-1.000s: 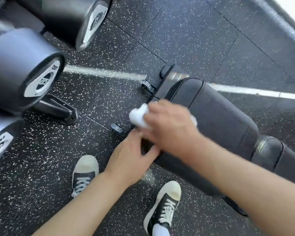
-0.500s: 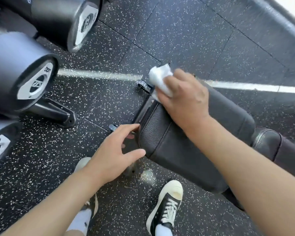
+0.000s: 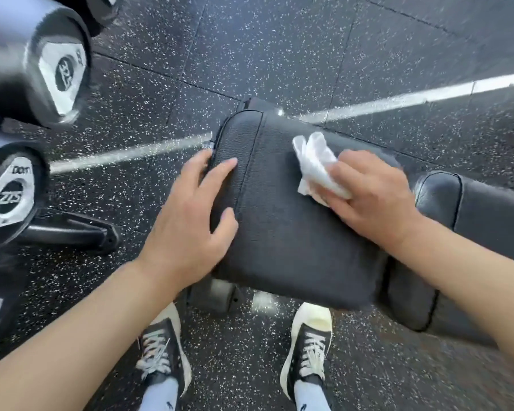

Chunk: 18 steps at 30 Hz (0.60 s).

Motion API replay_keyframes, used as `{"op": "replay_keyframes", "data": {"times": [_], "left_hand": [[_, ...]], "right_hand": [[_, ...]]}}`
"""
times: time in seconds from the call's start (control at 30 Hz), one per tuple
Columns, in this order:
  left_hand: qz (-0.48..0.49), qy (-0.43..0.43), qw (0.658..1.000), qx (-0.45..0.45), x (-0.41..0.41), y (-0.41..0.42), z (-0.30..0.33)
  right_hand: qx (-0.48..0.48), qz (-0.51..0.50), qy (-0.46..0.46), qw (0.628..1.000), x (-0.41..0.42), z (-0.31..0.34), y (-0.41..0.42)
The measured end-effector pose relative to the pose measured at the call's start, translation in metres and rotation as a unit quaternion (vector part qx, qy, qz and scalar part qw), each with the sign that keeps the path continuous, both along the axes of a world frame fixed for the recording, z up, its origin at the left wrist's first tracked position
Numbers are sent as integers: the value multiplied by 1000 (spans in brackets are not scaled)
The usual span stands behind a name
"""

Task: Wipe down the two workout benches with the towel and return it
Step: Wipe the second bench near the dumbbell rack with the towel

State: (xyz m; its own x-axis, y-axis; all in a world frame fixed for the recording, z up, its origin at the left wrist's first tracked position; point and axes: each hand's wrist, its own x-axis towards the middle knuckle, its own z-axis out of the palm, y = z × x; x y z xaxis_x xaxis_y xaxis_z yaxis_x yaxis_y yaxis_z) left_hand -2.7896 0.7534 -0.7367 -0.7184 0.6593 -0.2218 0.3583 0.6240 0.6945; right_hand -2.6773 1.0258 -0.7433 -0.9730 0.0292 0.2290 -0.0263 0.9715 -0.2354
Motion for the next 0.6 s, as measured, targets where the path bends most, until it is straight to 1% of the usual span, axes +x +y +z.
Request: {"op": "replay_keyframes", "data": {"times": [0.07,0.13,0.17,0.2,0.23,0.3,0.33,0.37,0.43,0.5,0.6], "left_hand": [[-10,53,998,-10,-7,30,-2],[-35,107,993,-41,-17,62,-5],[-48,135,988,-61,-22,77,-7],[-61,162,982,-79,-27,92,-8],[-80,186,975,-94,-32,108,-8],[-137,210,960,-123,-39,140,-6],[-172,205,954,-137,-40,157,-4],[-209,192,947,-150,-39,173,-3],[-270,174,932,-168,-34,199,-3],[-284,196,924,-166,-26,210,-5],[-246,203,936,-151,-20,208,-6]], "right_hand": [[6,-100,14,995,-8,-7,42],[-16,-198,-26,980,-16,-15,71],[-31,-234,-44,971,-19,-17,74],[-44,-266,-38,962,-18,-16,69],[-46,-287,-11,957,-13,-15,58],[-49,-291,36,955,8,-8,21],[-67,-276,44,958,24,-4,-2],[-81,-251,41,964,43,-4,-25],[-92,-207,7,974,82,-4,-63],[-102,-175,-12,979,114,-5,-84],[-116,-161,2,980,126,-8,-74]]}}
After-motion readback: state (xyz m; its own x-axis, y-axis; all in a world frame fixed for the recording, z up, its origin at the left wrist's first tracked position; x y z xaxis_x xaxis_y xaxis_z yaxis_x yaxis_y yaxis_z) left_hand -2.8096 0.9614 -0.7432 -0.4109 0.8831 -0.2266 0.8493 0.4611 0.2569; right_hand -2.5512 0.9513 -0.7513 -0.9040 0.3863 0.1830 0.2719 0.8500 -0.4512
